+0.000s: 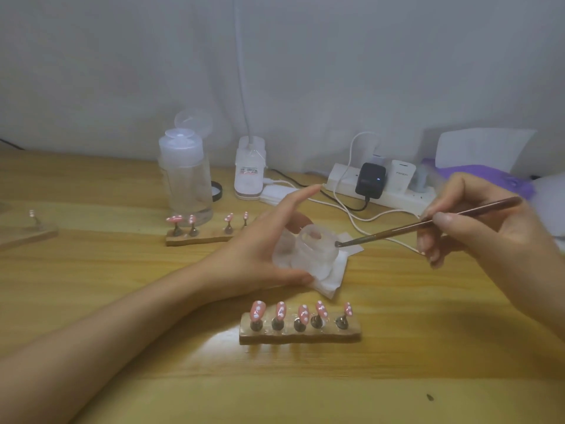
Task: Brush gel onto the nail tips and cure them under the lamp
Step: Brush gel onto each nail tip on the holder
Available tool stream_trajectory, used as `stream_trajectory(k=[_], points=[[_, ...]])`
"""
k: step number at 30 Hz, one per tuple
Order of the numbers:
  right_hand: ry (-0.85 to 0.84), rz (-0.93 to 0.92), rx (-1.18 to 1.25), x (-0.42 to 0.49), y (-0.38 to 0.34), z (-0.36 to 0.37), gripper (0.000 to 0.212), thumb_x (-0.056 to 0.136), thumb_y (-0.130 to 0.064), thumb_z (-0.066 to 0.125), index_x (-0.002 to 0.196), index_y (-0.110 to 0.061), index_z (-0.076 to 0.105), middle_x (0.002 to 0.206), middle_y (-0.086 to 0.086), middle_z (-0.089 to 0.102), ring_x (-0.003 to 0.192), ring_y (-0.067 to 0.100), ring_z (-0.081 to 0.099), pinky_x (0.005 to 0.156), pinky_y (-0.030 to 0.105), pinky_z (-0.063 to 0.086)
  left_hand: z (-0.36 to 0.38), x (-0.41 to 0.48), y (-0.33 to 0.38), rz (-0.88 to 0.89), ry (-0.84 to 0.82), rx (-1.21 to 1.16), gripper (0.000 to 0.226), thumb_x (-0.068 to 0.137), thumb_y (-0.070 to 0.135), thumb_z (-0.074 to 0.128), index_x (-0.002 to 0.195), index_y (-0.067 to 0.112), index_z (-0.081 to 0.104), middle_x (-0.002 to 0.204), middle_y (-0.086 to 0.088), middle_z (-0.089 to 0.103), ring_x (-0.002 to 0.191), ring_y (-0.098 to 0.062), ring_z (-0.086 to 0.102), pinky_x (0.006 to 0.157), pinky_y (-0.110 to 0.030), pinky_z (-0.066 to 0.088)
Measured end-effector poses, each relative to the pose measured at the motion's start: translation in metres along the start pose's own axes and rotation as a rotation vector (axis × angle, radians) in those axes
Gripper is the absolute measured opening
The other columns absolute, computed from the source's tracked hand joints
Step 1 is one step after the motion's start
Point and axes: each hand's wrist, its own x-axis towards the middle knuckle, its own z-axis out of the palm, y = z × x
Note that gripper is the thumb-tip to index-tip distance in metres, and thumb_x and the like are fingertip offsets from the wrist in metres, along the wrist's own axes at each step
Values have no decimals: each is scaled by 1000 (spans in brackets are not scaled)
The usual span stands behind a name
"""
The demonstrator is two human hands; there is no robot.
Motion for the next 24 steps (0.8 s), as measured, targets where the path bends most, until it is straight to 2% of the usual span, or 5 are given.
stream_trajectory(k=[8,13,17,20,24], points=[[-152,-116,-98,-1,-13,-3,9,88,-21,59,94,-20,66,80,4,70,73,24,69,68,28,59,0,-2,0,-6,3,-21,104,77,30,84,152,48,13,119,19,58,117,5,50,82,-3,36],[-237,-140,-266,-8,-19,-4,14,86,-27,56,86,-28,69,85,1,68,77,23,69,69,33,57,1,-4,2,-15,0,-24,103,77,29,84,152,45,15,119,23,57,116,12,49,85,0,34],[-199,-118,-232,-7,-22,-20,18,90,-25,52,88,-22,70,81,3,69,73,25,69,67,33,59,-2,-5,5,-56,-11,11,111,77,28,84,154,47,7,123,25,56,117,19,44,86,2,33],[-86,-100,-133,-3,-19,-23,20,94,-26,50,95,-21,69,79,5,68,73,25,68,65,32,60,-12,-5,11,-101,-60,34,120,77,27,84,152,53,-5,145,22,48,130,10,41,102,-10,36],[9,-14,-51,-10,-9,-15,35,94,-51,57,110,-22,68,87,6,68,78,22,66,64,30,60,-34,-15,22,-126,-167,105,107,86,13,75,155,47,-1,156,19,34,139,2,37,109,-22,41]])
